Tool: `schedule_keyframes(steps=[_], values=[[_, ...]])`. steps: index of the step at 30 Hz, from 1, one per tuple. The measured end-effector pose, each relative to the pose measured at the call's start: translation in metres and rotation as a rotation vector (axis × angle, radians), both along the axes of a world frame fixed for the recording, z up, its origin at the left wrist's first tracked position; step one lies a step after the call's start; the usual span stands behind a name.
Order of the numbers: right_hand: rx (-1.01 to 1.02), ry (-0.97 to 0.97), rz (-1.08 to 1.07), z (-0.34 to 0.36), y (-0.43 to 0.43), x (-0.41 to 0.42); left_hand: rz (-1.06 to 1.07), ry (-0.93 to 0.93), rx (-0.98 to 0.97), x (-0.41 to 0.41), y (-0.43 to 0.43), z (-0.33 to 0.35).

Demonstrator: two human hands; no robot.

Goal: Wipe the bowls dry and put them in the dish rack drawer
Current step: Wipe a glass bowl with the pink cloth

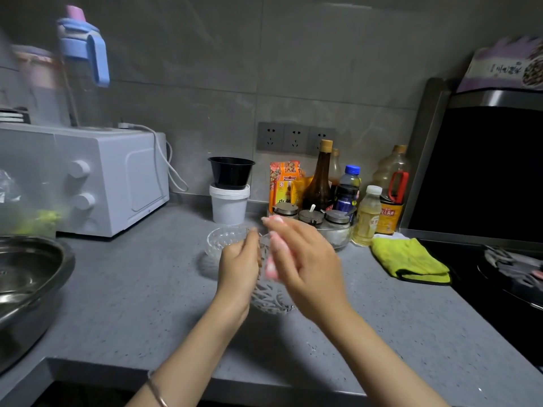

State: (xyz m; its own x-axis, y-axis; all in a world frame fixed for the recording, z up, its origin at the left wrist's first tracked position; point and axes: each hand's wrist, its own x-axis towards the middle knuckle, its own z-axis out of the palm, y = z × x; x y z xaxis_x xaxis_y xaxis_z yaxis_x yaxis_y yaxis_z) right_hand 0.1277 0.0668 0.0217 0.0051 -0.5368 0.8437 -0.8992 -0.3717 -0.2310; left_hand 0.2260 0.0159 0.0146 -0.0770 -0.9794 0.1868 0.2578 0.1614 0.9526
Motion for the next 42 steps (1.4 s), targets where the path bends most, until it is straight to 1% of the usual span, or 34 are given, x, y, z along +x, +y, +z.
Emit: schedule_keyframes(steps=[1,4,5,8,9,10,13,14,17,18,20,21,24,27,28,30,33,34,35,36,37,39,42], values=[[0.036,-0.136,0.050,0.002,-0.001,-0.002,0.011,0.019,0.002,0.000,-0.001,-0.001],[0.208,-0.674,0.306,0.001,-0.005,-0.010,0.017,0.136,0.051,0.002,-0.004,-0.006],[0.252,-0.820,0.350,0.000,-0.005,-0.012,0.018,0.177,0.073,0.002,-0.003,-0.008],[0.345,-1.164,0.359,-0.003,0.002,-0.009,0.010,0.273,0.131,0.001,-0.001,-0.015],[0.377,-1.247,0.340,-0.006,0.003,-0.009,0.003,0.282,0.145,0.002,-0.001,-0.017],[0.409,-1.287,0.315,-0.008,0.004,-0.009,-0.001,0.273,0.153,0.003,0.000,-0.020],[0.434,-1.295,0.245,-0.005,0.004,-0.014,-0.018,0.167,0.130,0.007,-0.001,-0.022],[0.428,-1.253,0.229,-0.002,0.004,-0.016,-0.027,0.120,0.094,0.009,-0.001,-0.022],[0.433,-0.978,0.176,0.007,0.005,-0.020,-0.047,-0.028,-0.108,0.015,0.003,-0.014],[0.429,-0.914,0.194,0.009,0.006,-0.019,-0.064,-0.076,-0.183,0.016,0.005,-0.011],[0.434,-0.852,0.233,0.009,0.006,-0.016,-0.077,-0.148,-0.281,0.017,0.009,-0.006],[0.421,-0.837,0.238,0.007,0.005,-0.015,-0.079,-0.159,-0.291,0.016,0.010,-0.006],[0.303,-0.797,0.292,-0.002,0.008,-0.009,-0.035,-0.085,-0.208,0.016,0.010,-0.010],[0.177,-0.691,0.320,-0.022,0.012,-0.001,0.014,0.106,-0.021,0.014,0.008,-0.013],[0.138,-0.626,0.310,-0.031,0.013,0.002,0.035,0.162,0.039,0.013,0.007,-0.012],[0.091,-0.408,0.235,-0.040,0.018,0.012,0.056,0.202,0.064,0.014,0.002,-0.011],[0.012,0.025,0.034,-0.042,0.016,0.015,0.049,0.106,0.018,0.015,-0.001,-0.011],[-0.020,0.133,0.000,-0.039,0.013,0.012,0.033,0.079,0.006,0.014,0.001,-0.011],[-0.036,0.176,-0.017,-0.033,0.011,0.010,0.012,0.064,-0.010,0.013,0.004,-0.009],[-0.026,0.149,-0.021,-0.026,0.008,0.009,0.001,0.052,-0.026,0.012,0.006,-0.009],[0.007,0.056,-0.008,-0.018,0.006,0.008,-0.001,0.043,-0.039,0.011,0.007,-0.009],[0.088,-0.234,0.081,-0.009,0.001,0.006,0.016,0.080,-0.043,0.010,0.008,-0.011],[0.208,-0.717,0.295,-0.007,-0.003,0.000,0.038,0.201,0.007,0.011,0.008,-0.014]])
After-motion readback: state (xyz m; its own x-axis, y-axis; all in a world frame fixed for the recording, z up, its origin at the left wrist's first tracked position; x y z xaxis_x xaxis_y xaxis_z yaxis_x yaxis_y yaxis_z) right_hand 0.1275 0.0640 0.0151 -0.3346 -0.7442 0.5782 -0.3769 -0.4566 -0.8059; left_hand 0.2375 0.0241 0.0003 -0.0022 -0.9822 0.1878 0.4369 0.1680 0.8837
